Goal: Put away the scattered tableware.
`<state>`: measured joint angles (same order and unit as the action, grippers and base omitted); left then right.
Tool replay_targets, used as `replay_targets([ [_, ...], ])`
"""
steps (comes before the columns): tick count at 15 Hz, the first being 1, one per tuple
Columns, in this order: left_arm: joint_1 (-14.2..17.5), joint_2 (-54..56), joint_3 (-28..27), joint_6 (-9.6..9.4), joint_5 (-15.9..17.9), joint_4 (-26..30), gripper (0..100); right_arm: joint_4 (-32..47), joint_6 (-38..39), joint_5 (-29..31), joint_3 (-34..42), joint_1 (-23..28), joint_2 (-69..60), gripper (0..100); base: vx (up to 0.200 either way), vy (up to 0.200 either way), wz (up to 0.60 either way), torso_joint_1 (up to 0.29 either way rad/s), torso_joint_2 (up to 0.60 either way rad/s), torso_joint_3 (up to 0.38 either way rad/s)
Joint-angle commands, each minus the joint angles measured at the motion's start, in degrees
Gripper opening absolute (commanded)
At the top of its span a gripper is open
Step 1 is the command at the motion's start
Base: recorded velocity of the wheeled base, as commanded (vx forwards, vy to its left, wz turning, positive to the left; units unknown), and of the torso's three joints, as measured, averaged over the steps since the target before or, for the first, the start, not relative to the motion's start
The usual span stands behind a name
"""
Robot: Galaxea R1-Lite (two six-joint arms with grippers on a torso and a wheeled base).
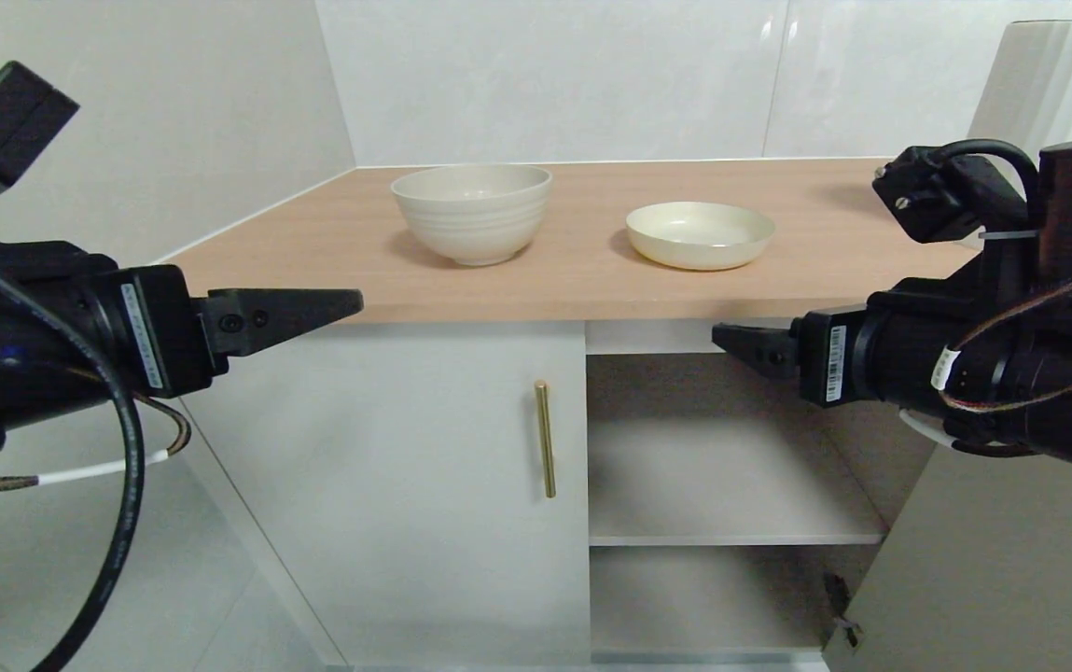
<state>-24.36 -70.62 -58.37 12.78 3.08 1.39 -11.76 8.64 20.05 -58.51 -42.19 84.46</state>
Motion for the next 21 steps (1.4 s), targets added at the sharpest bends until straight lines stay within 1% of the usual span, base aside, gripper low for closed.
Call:
replay_targets([
  [1,0.01,-0.22,0.01,0.06,-0.01,0.02,100,0.07,-0.12,-0.01,0.59,-0.26,-0.08,100,0.0,0.0,0.0,0.002,-0.09,-0.095],
  [4,0.01,-0.57,0.27,-0.03,0.08,0.02,100,-0.01,-0.21,-0.01,0.51,-0.26,-0.17,100,0.0,0.0,0.0,0.012,-0.19,-0.292],
  [9,0.01,-1.27,0.62,-0.21,0.17,-0.07,100,-0.01,-0.21,-0.01,0.51,-0.17,-0.17,100,0.0,0.0,0.0,0.079,-0.49,-0.344],
  [11,0.01,-1.45,0.62,-0.12,0.17,-0.07,100,-0.01,-0.12,-0.01,0.51,-0.17,-0.08,100,0.0,0.0,0.0,0.149,-0.46,-0.342],
  [16,0.01,-2.68,2.29,-0.21,0.17,-3.24,100,-0.01,-0.12,-0.01,0.24,-0.17,0.09,100,0.0,0.0,0.0,0.155,-0.47,-0.318],
  [21,0.01,-3.56,2.29,-0.12,0.17,-3.32,100,-0.01,-0.03,-0.1,0.16,-0.08,0.8,100,0.0,0.0,0.0,0.189,-0.49,-0.307],
])
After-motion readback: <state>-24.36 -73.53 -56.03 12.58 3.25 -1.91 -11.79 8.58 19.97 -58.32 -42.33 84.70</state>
